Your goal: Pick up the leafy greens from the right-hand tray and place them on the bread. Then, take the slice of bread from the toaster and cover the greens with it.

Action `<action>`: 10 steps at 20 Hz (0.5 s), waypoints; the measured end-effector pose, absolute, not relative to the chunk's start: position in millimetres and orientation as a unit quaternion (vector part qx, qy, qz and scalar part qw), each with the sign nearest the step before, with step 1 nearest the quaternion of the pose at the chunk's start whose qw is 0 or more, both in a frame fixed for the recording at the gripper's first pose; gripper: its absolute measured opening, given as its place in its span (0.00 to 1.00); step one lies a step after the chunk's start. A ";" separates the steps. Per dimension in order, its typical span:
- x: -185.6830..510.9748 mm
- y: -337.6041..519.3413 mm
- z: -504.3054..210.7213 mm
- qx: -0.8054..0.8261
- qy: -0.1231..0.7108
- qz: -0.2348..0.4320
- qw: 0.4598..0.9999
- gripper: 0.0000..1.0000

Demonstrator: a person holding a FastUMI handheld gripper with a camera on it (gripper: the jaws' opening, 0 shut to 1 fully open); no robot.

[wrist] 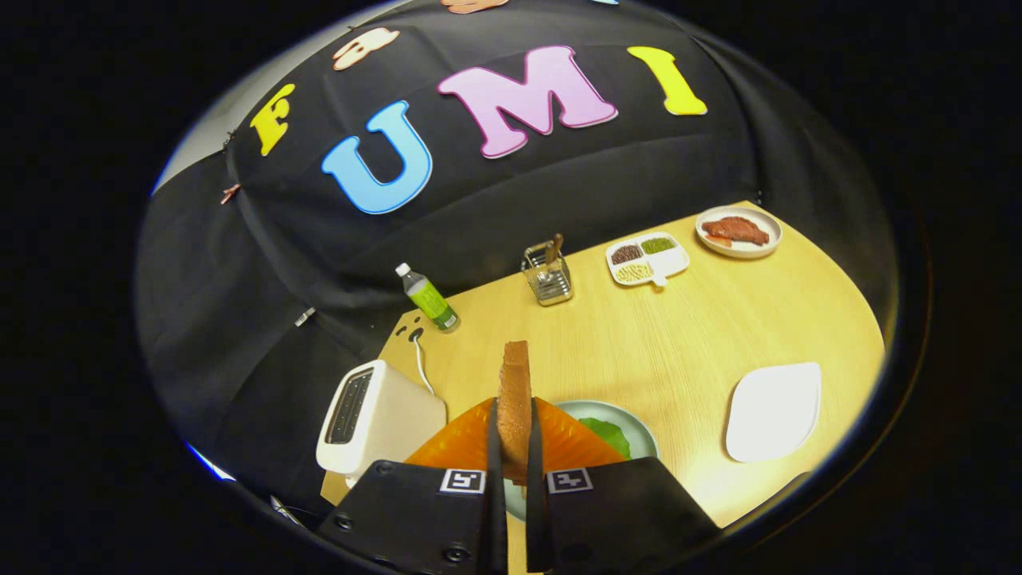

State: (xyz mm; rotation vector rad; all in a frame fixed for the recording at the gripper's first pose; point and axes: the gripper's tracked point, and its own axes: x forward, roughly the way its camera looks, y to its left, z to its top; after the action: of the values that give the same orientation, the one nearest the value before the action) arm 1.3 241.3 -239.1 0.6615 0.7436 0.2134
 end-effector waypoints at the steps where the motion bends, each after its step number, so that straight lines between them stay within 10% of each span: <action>1: 0.4 242.1 -249.1 0.323 0.362 0.096 0.869 0.13; 10: -19.1 266.3 -299.2 0.384 0.409 0.090 0.823 0.14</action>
State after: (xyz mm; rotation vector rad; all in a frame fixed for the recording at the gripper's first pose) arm -19.1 266.3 -299.2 0.8175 0.8693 0.1917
